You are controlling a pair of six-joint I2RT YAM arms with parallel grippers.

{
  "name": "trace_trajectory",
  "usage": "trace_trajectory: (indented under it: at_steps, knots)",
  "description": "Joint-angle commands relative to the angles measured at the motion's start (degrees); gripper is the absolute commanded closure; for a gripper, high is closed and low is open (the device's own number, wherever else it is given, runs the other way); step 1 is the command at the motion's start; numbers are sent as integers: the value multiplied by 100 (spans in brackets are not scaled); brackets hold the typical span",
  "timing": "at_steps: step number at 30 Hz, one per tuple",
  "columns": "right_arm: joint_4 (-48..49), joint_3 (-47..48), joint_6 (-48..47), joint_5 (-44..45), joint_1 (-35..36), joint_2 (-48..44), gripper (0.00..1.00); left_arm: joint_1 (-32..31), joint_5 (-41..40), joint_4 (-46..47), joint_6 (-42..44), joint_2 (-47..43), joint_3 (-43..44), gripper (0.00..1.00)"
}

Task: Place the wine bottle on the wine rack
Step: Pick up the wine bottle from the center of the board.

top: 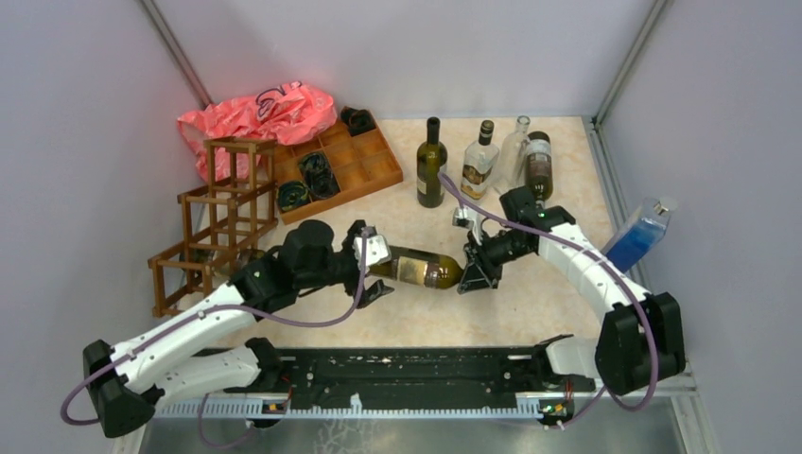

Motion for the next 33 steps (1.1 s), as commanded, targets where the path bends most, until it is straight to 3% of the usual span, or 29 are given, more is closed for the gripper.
trace_trajectory:
  at_steps: [1, 10, 13, 22, 27, 33]
  knots:
    - [458, -117, -219, -989, -122, -579, 100, 9, -241, 51, -1096, -287, 402, 1]
    - [550, -316, -413, -1215, -154, -841, 100, 16, -835, 222, -2758, -1132, 856, 1]
    - [572, -330, -441, -1191, -154, -904, 100, 9, -940, 420, -2962, -1470, 864, 1]
    - [653, -152, -553, -877, -161, -974, 100, 9, -882, 897, -2581, -1503, 1240, 1]
    - [-214, 558, -1349, -807, -163, -373, 100, 9, -1104, 620, -2171, -1033, 1949, 1]
    - [-36, 1247, -1162, -547, -162, 120, 100, 14, -1498, 498, -2186, -890, 2243, 1]
